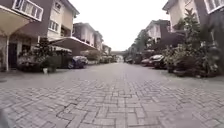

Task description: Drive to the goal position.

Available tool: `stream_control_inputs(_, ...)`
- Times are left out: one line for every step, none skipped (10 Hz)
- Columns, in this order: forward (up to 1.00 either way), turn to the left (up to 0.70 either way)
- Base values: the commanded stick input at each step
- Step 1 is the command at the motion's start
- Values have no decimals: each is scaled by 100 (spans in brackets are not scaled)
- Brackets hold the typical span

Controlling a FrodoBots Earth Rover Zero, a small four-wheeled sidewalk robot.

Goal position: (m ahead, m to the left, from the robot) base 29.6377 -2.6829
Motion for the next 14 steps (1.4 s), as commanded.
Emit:
stream_control_inputs(70,0)
stream_control_inputs(70,0)
stream_control_inputs(70,0)
stream_control_inputs(70,0)
stream_control_inputs(70,0)
stream_control_inputs(70,0)
stream_control_inputs(70,0)
stream_control_inputs(70,0)
stream_control_inputs(70,0)
stream_control_inputs(70,0)
stream_control_inputs(70,0)
stream_control_inputs(70,0)
stream_control_inputs(70,0)
stream_control_inputs(70,0)
